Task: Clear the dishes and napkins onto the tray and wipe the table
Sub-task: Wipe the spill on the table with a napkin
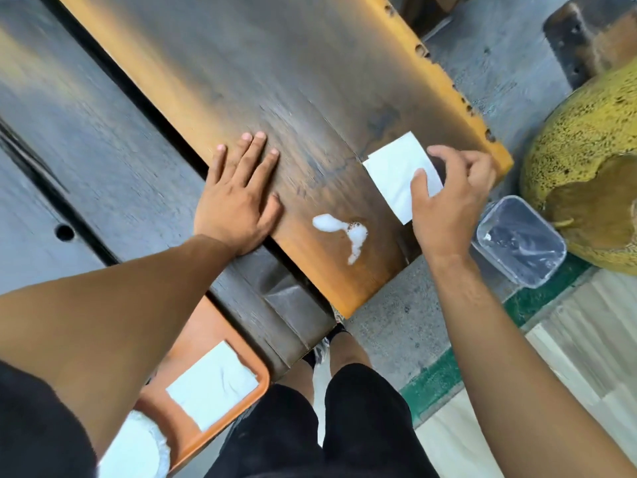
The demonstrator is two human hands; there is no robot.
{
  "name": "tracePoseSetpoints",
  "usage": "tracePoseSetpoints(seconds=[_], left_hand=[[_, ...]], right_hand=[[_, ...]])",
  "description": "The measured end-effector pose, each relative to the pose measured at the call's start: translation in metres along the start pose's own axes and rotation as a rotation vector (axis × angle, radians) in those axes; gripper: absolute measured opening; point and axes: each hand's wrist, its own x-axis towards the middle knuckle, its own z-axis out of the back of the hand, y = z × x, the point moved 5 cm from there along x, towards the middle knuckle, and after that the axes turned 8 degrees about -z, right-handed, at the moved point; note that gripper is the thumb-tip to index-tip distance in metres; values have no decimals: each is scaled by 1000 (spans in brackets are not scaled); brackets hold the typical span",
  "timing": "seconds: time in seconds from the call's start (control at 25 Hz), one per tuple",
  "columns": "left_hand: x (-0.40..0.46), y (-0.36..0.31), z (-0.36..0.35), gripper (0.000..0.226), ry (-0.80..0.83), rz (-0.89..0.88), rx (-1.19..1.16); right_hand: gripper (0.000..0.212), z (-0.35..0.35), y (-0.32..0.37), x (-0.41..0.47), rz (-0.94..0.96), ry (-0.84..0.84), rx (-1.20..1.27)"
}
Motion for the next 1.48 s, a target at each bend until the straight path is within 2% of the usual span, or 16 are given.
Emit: tracePoseSetpoints(seconds=[0.12, 0.16, 0.36, 0.44, 0.64, 0.84, 1.0, 1.2, 1.48], left_hand=[[0, 0, -1, 66, -13, -2, 7], [0, 0, -1, 66, -16, -3, 9], [-1, 1, 0, 67, -23, 2, 6], [0, 1, -1, 67, -15, 0, 6], [-1, 1, -2, 65, 9, 5, 2], [-2, 2, -1, 60, -4, -4, -14], [-1, 2, -2, 60, 0, 2, -11], [-1, 1, -1, 61, -1, 5, -3], [-1, 1, 1, 60, -7, 3, -3]], right_hand=[[32, -19, 2, 3, 28, 301, 46], [29, -22, 4, 3, 33, 348, 38], [14, -22, 18, 10, 99, 324, 21], [16, -30, 36, 3, 216, 425, 33], [27, -47, 82, -37, 683, 775, -19], [29, -64, 106, -35, 794, 898, -29], [23, -54, 93, -47, 940, 1120, -95], [19, -40, 71, -39, 910, 1227, -150], [23, -48, 75, -30, 663, 1045, -8]])
